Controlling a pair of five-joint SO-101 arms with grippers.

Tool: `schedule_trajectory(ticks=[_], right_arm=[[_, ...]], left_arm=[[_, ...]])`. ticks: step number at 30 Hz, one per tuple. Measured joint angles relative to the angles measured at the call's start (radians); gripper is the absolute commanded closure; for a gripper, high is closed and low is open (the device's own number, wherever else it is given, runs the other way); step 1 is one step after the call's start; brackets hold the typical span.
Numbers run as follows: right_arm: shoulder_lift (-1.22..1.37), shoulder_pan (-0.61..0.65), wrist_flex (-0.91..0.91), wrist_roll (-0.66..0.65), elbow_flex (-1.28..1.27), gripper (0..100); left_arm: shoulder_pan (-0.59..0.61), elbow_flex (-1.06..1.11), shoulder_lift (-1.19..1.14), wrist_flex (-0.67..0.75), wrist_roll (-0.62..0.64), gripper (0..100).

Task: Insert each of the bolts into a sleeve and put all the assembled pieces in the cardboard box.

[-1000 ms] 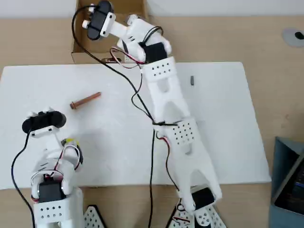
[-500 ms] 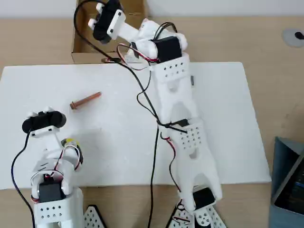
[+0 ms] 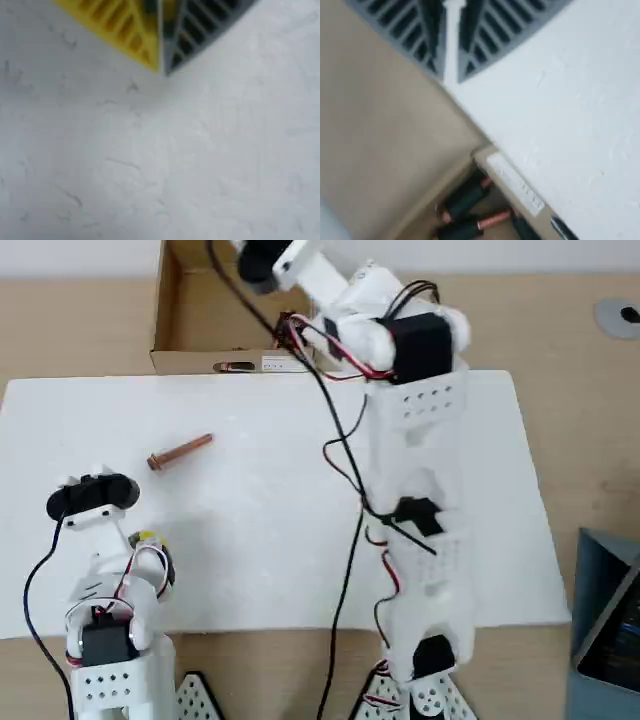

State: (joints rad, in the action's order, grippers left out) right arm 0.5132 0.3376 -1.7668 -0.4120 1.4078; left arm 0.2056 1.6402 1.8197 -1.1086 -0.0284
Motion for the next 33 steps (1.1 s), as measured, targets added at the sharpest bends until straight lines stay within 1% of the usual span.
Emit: schedule_trajectory(ticks=[4,9,12,15,19,24,26,30,33], right_arm=[[-0.187,-0.031,0.0,0.069,-0.259,98.8],[-0.42,-0.063,0.0,0.081,-0.641,98.7],[-0.517,-0.066,0.0,0.081,-0.852,98.8],[-0.569,-0.068,0.0,0.081,-0.999,98.8],[-0.586,-0.071,0.0,0.081,-1.128,98.8],[-0.586,-0.135,0.0,0.081,-1.29,98.6],[-0.586,-0.166,0.0,0.051,-1.344,98.6],[-0.586,-0.21,0.0,-0.069,-1.425,98.4],[-0.586,-0.229,0.0,-0.184,-1.464,92.8]], left_arm=[[0.0,0.0,0.0,0.0,0.0,100],[0.0,0.0,0.0,0.0,0.0,100],[0.0,0.0,0.0,0.0,0.0,100],[0.0,0.0,0.0,0.0,0.0,100],[0.0,0.0,0.0,0.0,0.0,100],[0.0,0.0,0.0,0.0,0.0,100],[0.0,0.0,0.0,0.0,0.0,100],[0.0,0.0,0.0,0.0,0.0,100],[0.0,0.0,0.0,0.0,0.0,100]])
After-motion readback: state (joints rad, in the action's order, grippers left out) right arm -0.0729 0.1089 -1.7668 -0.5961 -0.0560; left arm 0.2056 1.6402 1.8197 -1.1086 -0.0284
